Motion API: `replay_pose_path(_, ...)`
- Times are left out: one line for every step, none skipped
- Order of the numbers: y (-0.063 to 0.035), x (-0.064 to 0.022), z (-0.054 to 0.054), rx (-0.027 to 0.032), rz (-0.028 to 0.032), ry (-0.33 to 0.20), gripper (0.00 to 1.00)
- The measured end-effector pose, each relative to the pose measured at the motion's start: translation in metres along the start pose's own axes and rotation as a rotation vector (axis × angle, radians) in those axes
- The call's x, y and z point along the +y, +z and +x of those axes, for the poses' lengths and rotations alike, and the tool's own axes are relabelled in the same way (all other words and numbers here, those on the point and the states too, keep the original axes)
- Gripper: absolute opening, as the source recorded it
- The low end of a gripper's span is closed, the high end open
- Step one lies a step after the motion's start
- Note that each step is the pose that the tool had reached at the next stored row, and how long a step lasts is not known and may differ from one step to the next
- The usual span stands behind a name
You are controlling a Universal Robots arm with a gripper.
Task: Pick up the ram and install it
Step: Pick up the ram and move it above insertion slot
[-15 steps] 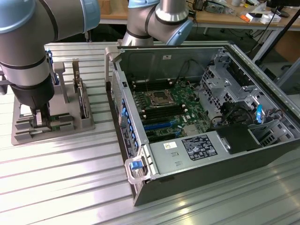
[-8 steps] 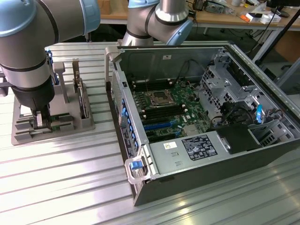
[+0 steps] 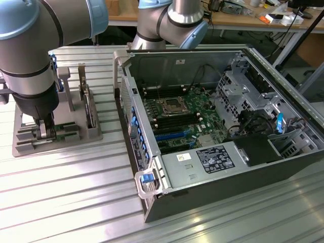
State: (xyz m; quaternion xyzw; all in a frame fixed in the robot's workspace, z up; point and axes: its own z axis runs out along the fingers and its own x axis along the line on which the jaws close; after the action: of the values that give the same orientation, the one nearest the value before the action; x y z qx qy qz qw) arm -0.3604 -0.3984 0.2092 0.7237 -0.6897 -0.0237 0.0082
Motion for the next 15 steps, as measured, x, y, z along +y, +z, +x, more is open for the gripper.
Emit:
replay_pose_path(-0.0005, 0.0, 0.0, 0.0001, -0.0001, 0.0, 0.12)
replay_pose_path(-0.0023, 0.0001, 0.0, 0.0001, -0.0001, 0.0, 0.12)
replay_pose_path(-0.0063, 0.0003, 0.0, -0.0002, 0.0, 0.0, 0.12)
replay_pose_path(-0.0118, 0.0005, 0.0, -0.0004, 0.0, 0.0, 0.12)
replay_pose_path(-0.0155, 0.0007, 0.0, -0.0004, 0.0, 0.0, 0.12)
replay_pose_path(-0.0209, 0.0009, 0.0, -0.0004, 0.0, 0.0, 0.12)
replay_pose_path(-0.0275, 0.0012, -0.001, -0.0004, 0.0, 0.0, 0.12)
replay_pose_path(-0.0319, 0.0014, -0.001, -0.0004, 0.0, 0.0, 0.12)
replay_pose_path(-0.0349, 0.0015, -0.001, -0.0004, -0.0001, 0.0, 0.12)
replay_pose_path(-0.0398, 0.0017, -0.001, -0.0005, 0.0, 0.0, 0.12)
replay_pose_path(-0.0478, 0.0021, -0.001, -0.0004, 0.0, 0.0, 0.12)
replay_pose_path(-0.0621, 0.0027, -0.001, -0.0005, 0.0, 0.0, 0.12)
replay_pose_path(-0.0714, 0.0031, -0.002, -0.0004, -0.0001, 0.0, 0.12)
replay_pose_path(-0.084, 0.0037, -0.002, -0.0003, -0.0001, 0.0, 0.12)
replay_pose_path(-0.0926, 0.0041, -0.002, -0.0004, 0.0, 0.0, 0.12)
